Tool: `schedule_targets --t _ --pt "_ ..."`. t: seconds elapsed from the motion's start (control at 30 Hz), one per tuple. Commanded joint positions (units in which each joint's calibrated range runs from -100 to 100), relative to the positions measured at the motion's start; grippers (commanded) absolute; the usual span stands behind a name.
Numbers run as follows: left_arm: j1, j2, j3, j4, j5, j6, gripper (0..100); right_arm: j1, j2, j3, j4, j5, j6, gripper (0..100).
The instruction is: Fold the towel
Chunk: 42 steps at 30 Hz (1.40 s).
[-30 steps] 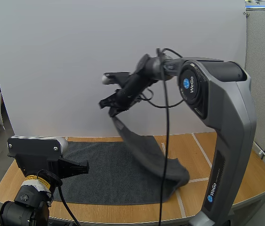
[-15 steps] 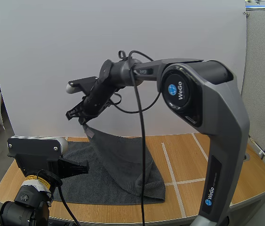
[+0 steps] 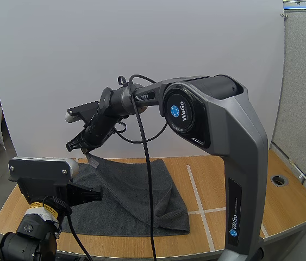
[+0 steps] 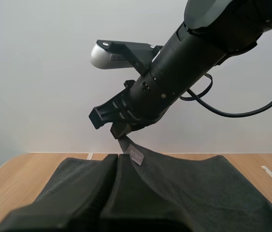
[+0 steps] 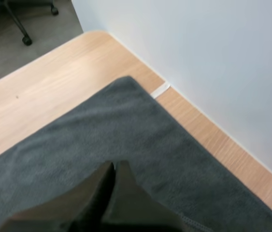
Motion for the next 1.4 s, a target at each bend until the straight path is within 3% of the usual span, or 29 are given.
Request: schedule_targets --t 0.0,0.47,1.37 --pt "0.03 -0.3 -0.4 -0.6 -0.5 -0.1 0 0.1 -0.5 -0.2 0.9 -8.5 0.0 0" --pt "0.03 -0.3 -0.4 -0.6 -0.5 -0.1 0 4.5 3.8 -2.7 -0.3 -13.5 0.0 0" --pt "0.03 -0.3 -0.4 -0.6 -0.5 -0.1 0 4.6 18.6 -22.2 -2.3 -15.9 0.0 0"
